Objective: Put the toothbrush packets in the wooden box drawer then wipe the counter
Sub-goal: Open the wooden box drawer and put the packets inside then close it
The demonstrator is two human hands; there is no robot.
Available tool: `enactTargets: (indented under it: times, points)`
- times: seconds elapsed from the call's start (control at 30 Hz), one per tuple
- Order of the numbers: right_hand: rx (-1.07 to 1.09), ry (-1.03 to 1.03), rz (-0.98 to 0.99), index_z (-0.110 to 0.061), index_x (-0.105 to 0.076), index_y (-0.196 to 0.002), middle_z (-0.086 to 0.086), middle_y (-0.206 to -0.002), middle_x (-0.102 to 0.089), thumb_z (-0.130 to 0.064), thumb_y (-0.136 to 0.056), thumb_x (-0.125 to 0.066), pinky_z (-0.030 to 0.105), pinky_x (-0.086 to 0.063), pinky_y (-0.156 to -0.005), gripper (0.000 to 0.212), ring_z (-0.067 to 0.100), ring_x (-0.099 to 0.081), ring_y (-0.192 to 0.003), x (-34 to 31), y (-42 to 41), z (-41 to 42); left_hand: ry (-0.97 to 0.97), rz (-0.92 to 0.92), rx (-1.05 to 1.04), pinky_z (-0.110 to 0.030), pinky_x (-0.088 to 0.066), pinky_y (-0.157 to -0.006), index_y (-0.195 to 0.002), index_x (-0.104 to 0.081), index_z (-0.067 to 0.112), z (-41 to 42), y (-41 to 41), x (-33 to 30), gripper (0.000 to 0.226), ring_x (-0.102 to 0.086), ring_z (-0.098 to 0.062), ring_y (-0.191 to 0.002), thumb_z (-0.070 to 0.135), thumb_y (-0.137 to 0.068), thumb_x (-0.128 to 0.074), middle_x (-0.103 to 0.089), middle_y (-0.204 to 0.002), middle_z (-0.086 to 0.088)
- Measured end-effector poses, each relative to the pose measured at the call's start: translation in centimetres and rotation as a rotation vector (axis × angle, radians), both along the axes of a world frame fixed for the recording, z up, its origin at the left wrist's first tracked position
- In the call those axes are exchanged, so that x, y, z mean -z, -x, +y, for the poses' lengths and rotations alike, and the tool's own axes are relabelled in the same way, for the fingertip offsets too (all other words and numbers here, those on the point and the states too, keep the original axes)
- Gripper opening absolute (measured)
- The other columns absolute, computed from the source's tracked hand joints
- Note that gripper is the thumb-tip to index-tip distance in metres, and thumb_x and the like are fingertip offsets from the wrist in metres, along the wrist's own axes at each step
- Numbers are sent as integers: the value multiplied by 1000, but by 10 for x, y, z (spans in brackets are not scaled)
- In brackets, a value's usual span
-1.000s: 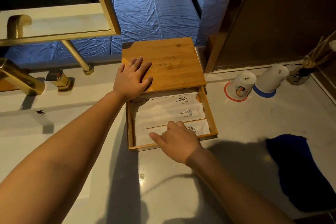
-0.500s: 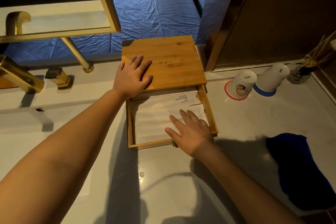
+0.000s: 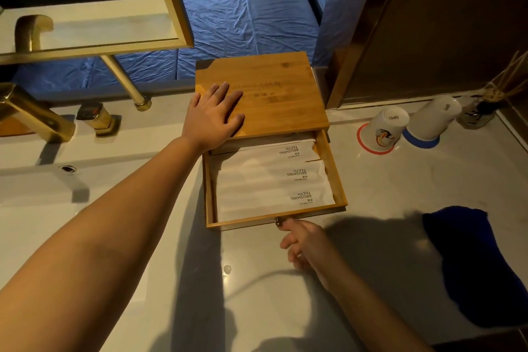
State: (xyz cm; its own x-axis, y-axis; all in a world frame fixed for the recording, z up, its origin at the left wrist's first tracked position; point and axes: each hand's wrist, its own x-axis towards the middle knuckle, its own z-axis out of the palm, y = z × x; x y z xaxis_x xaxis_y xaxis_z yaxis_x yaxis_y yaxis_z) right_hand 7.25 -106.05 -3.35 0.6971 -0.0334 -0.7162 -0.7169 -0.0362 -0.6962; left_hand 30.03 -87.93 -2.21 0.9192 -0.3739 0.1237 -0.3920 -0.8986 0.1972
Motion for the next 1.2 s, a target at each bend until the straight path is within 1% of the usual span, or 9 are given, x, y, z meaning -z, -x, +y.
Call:
enactTargets:
  times: [0.07, 0.17, 0.27, 0.4, 0.53, 0.7, 0.9, 1.03, 1.2]
  points:
    - [64, -132, 50, -8, -61, -83, 6, -67, -58, -22, -96, -43, 18, -34, -36, 26, 10, -47, -43, -4, -10, 7, 0, 3, 0, -45, -13, -114, -144, -29, 33, 0, 0, 0, 59, -15, -23, -146, 54, -89, -29, -23, -157, -5]
    - [52, -96, 73, -9, -60, -68, 4, -60, -51, -15, -94, -46, 14, -28, -31, 29, 4, -41, -32, -7, -18, 15, 1, 2, 0, -45, -14, -114, -144, -29, 33, -1, 0, -1, 60, -16, -24, -146, 54, -89, -29, -24, -157, -5]
    - [43, -40, 12, -12, -63, -66, 1, -59, -49, -17, -90, -53, 14, -30, -35, 27, 6, -41, -41, -7, -15, 14, 6, 12, 0, -45, -14, -114, -144, -29, 32, 0, 0, -2, 61, -15, -24, -146, 55, -88, -28, -23, -157, -5]
    - [67, -42, -37, -12, -66, -69, 1, -60, -51, -19, -91, -54, 15, -35, -41, 26, 8, -44, -49, -4, -11, 14, 7, 9, 3, -46, -14, -114, -144, -29, 33, 0, 0, -1, 60, -16, -24, -146, 55, -89, -29, -24, -157, -5]
    - [80, -36, -65, -14, -66, -69, -1, -60, -52, -21, -91, -54, 16, -37, -44, 26, 8, -46, -52, 1, -11, 16, -5, 16, -2, -47, -13, -114, -144, -28, 33, 0, -1, 0, 59, -15, -24, -146, 54, -89, -29, -23, -157, -5]
    - [104, -6, -91, -19, -69, -65, -5, -60, -56, -28, -89, -56, 23, -37, -50, 29, 10, -48, -54, 15, -23, 23, -9, 27, -3, -47, -14, -115, -145, -27, 33, 1, -1, -1, 60, -15, -23, -147, 55, -89, -28, -22, -158, -4]
    - [134, 25, -132, -22, -70, -61, -7, -58, -57, -28, -89, -55, 24, -37, -52, 33, 11, -48, -54, 24, -52, 22, -13, 30, -6, -46, -13, -115, -145, -28, 33, 1, -1, 0, 61, -15, -23, -147, 56, -88, -26, -22, -158, -4]
    - [111, 65, -146, -22, -67, -66, -5, -64, -57, -30, -91, -53, 24, -38, -54, 29, 12, -49, -59, 28, -75, 23, -16, 17, -6, -45, -13, -114, -144, -28, 34, 2, -2, 1, 66, -16, -23, -146, 60, -84, -21, -23, -157, -4]
    - [86, 112, -210, -24, -67, -71, -5, -68, -60, -36, -89, -52, 30, -41, -62, 27, 14, -52, -65, 32, -109, 21, -26, 14, -9, -44, -13, -114, -145, -27, 34, 1, -2, 1, 68, -16, -23, -146, 60, -83, -18, -22, -158, -4]
